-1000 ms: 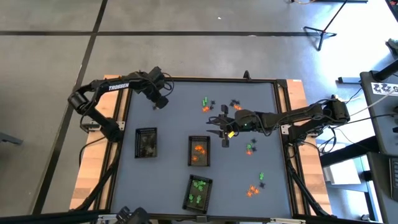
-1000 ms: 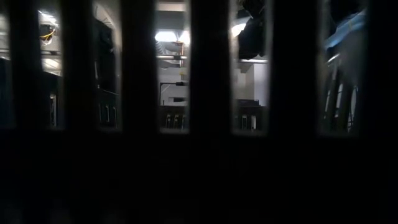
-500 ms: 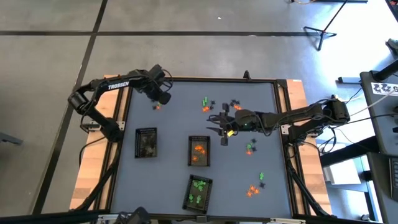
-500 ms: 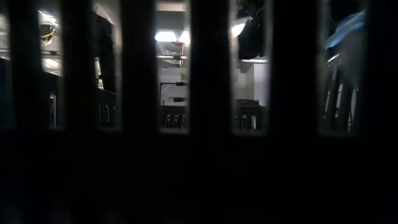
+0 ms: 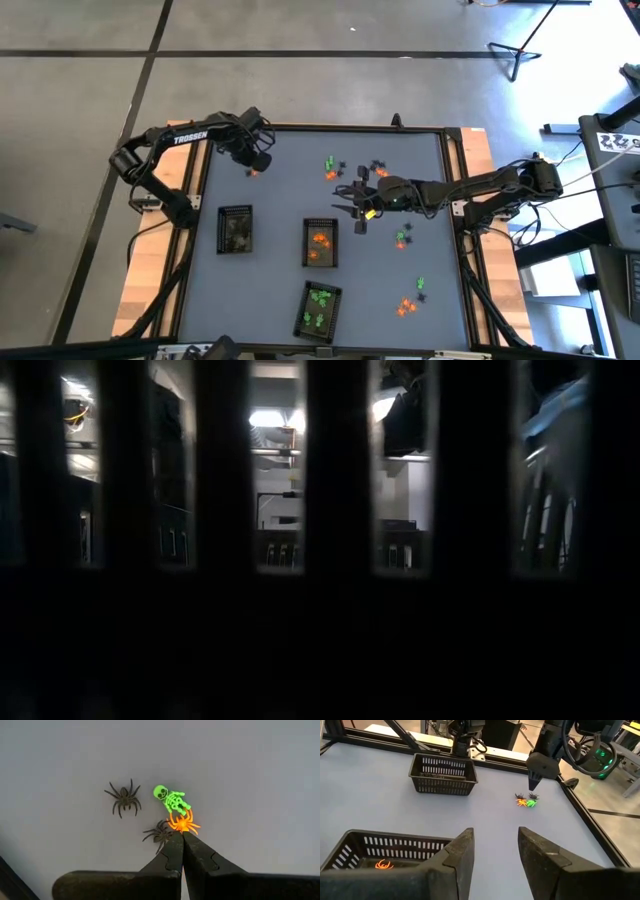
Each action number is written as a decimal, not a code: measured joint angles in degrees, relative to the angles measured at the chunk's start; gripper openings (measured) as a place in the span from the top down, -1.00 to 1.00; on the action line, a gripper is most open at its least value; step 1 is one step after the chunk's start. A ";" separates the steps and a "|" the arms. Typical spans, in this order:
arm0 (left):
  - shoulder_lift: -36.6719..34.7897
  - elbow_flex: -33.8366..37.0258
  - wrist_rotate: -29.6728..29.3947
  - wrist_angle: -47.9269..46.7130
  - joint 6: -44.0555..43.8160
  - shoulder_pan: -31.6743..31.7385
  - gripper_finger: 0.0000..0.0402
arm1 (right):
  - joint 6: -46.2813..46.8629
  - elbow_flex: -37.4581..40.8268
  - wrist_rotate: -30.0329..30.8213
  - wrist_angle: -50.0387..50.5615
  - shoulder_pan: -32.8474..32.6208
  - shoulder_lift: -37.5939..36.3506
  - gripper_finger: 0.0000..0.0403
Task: Sort Halloween decoration
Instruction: Put the black spider toy into the top left black basket
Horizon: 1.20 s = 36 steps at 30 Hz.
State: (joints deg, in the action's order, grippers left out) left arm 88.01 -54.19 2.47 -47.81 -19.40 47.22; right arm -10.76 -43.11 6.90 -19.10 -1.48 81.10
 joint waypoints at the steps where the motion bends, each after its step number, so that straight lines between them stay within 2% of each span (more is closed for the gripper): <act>1: 0.00 0.00 0.00 -0.01 0.00 0.00 1.00 | 0.00 0.00 0.00 0.00 0.00 0.00 0.26; 11: 0.00 0.00 0.22 2.03 -2.15 -0.02 1.00 | -0.02 0.00 -0.02 -0.02 0.00 0.02 0.26; 17: 0.00 0.00 -0.27 2.17 -12.93 -0.18 1.00 | -0.02 0.00 -0.03 -0.04 0.00 0.02 0.26; 21: -0.25 0.00 -1.71 -1.85 -21.99 -0.12 1.00 | -0.02 0.00 -0.04 -0.04 0.00 0.02 0.26; 24: -0.31 0.00 -2.42 -5.47 -24.06 0.04 1.00 | -0.02 0.00 -0.04 -0.06 0.00 0.02 0.26; 28: -0.33 0.00 -1.83 -4.74 -24.56 -0.01 1.00 | -0.03 0.00 -0.05 0.05 0.00 0.02 0.26; 36: -0.33 0.00 -4.24 -4.60 -35.02 0.02 1.00 | -0.02 0.00 -0.07 0.01 0.00 0.02 0.26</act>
State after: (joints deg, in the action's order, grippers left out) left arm 87.68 -54.19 -1.76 -52.42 -54.42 47.24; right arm -10.79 -43.11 6.83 -19.09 -1.48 81.12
